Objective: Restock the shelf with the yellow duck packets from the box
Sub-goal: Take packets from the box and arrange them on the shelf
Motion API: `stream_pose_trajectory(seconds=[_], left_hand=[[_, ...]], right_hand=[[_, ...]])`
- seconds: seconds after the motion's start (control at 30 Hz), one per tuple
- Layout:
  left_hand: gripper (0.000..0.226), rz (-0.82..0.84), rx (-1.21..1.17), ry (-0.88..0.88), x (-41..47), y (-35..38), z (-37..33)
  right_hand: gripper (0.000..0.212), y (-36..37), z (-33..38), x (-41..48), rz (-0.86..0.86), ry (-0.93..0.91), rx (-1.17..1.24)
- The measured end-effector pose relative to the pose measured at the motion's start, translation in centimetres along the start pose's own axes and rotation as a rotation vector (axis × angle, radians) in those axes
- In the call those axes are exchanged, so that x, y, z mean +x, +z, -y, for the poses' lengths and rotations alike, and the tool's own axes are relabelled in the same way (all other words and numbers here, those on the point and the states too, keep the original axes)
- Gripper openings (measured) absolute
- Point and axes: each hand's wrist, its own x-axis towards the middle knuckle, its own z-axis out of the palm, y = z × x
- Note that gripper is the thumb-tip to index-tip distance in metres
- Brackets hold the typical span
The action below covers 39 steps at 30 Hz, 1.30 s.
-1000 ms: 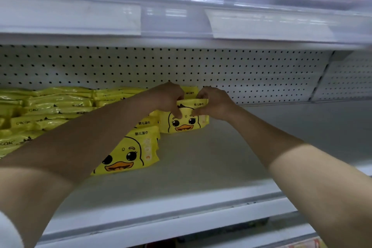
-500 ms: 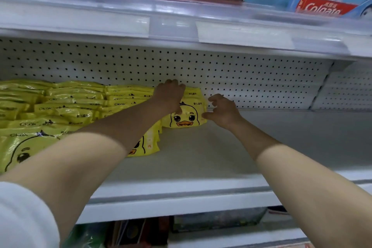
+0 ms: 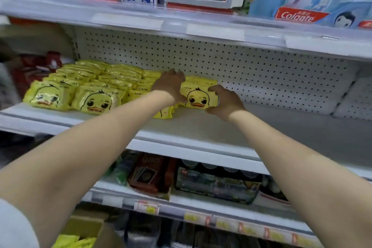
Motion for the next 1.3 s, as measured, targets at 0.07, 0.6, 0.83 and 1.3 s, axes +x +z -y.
stream_pose_trajectory(seconds=[0.07, 0.6, 0.83, 1.3], left_hand=[[0.072, -0.016, -0.003, -0.098, -3.2, -0.5, 0.8], [0.070, 0.023, 0.134, -0.585, -30.7, -6.2, 10.7], [0.066, 0.034, 0.133, -0.682, -35.6, -5.9, 16.6], [0.072, 0.338, 0.043, -0.762, -40.8, 2.6, 42.6]], right_hand=[[0.076, -0.1, 1.2, -2.0, 0.034, -0.023, -0.017], [0.077, 8.4, 15.9, -15.6, 0.270, -0.420, 0.107], [0.074, 14.1, 21.9, -17.1, 0.400, -0.499, 0.086], [0.072, 36.8, 34.1, -15.6, 0.697, -0.316, 0.001]])
